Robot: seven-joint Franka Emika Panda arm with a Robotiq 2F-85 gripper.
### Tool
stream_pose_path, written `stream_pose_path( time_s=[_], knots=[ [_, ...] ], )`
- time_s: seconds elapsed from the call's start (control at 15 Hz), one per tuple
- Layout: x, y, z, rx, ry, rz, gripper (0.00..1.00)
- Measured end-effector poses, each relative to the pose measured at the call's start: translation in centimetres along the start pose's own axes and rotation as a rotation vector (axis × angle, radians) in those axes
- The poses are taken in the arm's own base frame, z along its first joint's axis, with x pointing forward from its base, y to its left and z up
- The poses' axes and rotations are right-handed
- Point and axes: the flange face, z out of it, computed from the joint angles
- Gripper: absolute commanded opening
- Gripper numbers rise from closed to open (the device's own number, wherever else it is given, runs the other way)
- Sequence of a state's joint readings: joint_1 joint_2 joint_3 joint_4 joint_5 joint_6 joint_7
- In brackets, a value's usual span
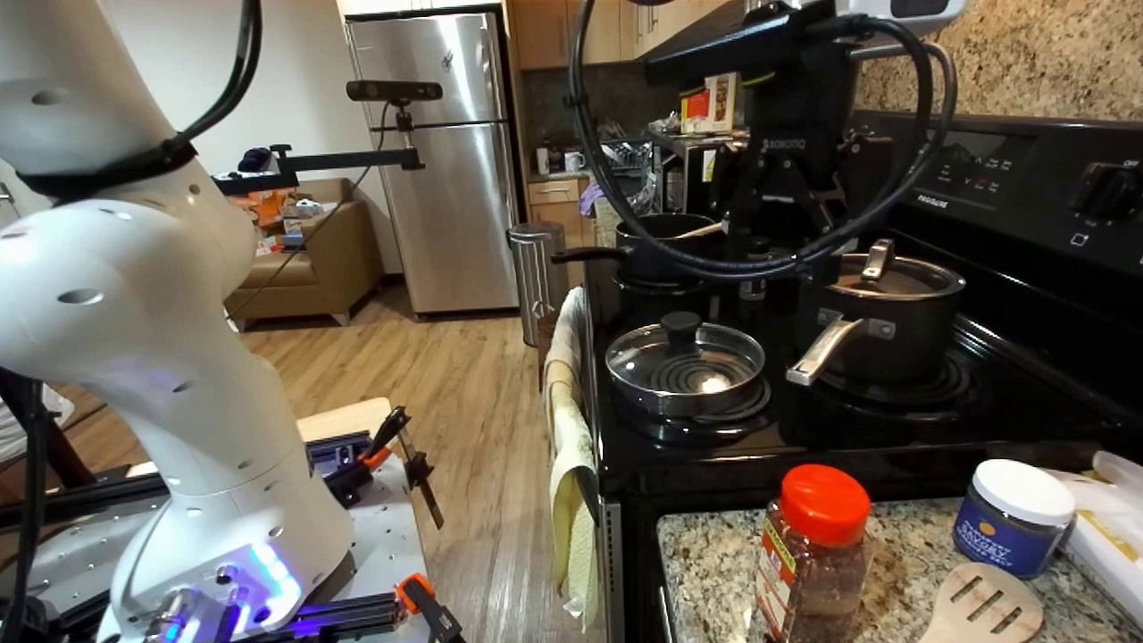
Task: Move the bottle with the orange lid from the stove and put it on the counter top then remove the wooden spoon from inside the left pot and put it on the pot
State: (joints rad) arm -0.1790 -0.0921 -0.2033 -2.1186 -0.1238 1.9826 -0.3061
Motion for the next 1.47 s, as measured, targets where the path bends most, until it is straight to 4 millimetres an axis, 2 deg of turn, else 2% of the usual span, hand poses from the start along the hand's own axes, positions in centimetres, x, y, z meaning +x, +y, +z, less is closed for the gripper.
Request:
stream_pose_path(
  time_s=[0.2,0.33,0.47,0.6,0.73,0.87,1.0,1.2,1.33,1.47],
  knots=[
    [0.0,0.0,0.0,-0.001,0.003,-0.001,1.0],
    [0.5,0.2,-0.8,-0.041,0.015,-0.028,1.0],
    [1.8,0.0,-3.0,-0.125,0.025,-0.092,1.0],
    [4.0,-1.3,-5.6,-0.187,0.027,-0.171,1.0],
    [6.7,-3.7,-8.0,-0.229,0.016,-0.255,1.0],
    [9.9,-6.9,-9.1,-0.25,0.001,-0.351,1.0],
    [13.0,-10.2,-9.0,-0.256,-0.014,-0.451,1.0],
    [17.0,-14.7,-7.7,-0.255,-0.027,-0.61,1.0],
    [18.9,-17.1,-7.1,-0.253,-0.024,-0.719,1.0],
    [19.9,-18.5,-7.1,-0.263,-0.026,-0.825,1.0]
  ],
)
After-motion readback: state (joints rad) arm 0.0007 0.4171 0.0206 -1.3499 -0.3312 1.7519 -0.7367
